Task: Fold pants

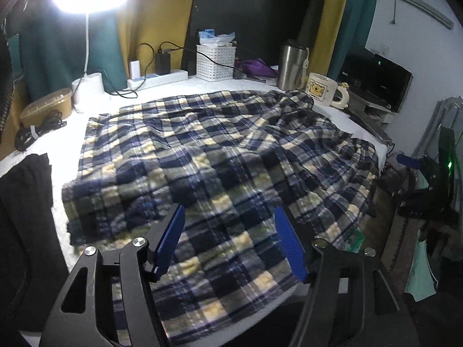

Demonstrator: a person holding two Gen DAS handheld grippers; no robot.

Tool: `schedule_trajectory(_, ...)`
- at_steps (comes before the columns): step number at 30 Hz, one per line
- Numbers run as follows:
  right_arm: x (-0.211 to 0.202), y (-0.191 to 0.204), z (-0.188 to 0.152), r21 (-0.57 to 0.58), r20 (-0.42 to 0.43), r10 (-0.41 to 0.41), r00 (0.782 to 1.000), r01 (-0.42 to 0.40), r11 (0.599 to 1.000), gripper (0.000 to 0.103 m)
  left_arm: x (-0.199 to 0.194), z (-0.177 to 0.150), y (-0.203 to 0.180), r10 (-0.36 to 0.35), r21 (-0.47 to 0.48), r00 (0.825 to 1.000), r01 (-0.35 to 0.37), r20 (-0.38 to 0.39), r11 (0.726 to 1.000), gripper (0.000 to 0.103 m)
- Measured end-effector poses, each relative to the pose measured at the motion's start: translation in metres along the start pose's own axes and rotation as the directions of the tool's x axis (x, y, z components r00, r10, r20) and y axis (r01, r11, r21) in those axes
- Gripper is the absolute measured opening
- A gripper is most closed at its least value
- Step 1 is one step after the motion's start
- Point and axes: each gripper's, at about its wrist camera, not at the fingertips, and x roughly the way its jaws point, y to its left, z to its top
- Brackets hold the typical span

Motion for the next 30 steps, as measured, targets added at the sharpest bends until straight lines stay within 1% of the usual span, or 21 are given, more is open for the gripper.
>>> schedule_trajectory(5,0.007,0.013,-0.013,-0.041,-0.033,0.003,0.999,-0.005,0.999,0.095,0.004,-0.003,-0.005,-0.011,0.0,1.0,0.011,-0.009,1.0,0.065)
schedule_trajectory(8,0.009,0.025,-0.014,-0.083,-0.026,-0.006,1.0,0.004,0.997,0.095,0.006,-0.006,-0.006,-0.017,0.004,1.0,0.017,-0.017,1.0,0.065)
schedule_trajectory(11,0.008,0.035,-0.008,-0.127,-0.001,-0.012,1.0,0.012,0.992,0.095,0.007,-0.009,-0.006,-0.024,0.0,0.999,0.024,-0.023,1.0,0.065)
schedule_trajectory(16,0.007,0.041,0.01,-0.149,0.033,-0.002,0.999,0.007,0.989,0.095,0.009,-0.012,-0.005,-0.038,-0.003,0.999,0.038,-0.031,0.999,0.066)
schedule_trajectory(18,0.009,0.041,0.017,-0.142,0.044,0.013,0.999,-0.006,0.99,0.095,0.009,-0.013,-0.005,-0.043,-0.002,0.999,0.043,-0.03,0.999,0.074)
schedule_trajectory(21,0.012,0.039,0.03,-0.122,0.061,0.03,0.998,-0.023,0.992,0.095,0.007,-0.015,-0.008,-0.054,0.01,0.998,0.054,-0.022,0.999,0.081)
schedule_trajectory(25,0.017,0.031,0.05,-0.08,0.076,0.057,0.995,-0.051,0.996,0.095,0.005,-0.016,-0.018,-0.071,0.051,0.997,0.072,-0.019,0.996,0.084)
schedule_trajectory(27,0.02,0.026,0.062,-0.053,0.081,0.074,0.994,-0.07,0.996,0.095,0.005,-0.018,-0.025,-0.077,0.076,0.997,0.078,-0.019,0.994,0.088)
schedule_trajectory(30,0.026,0.018,0.074,-0.008,0.08,0.101,0.992,-0.101,0.995,0.095,0.008,-0.021,-0.032,-0.081,0.116,0.996,0.085,-0.033,0.99,0.09)
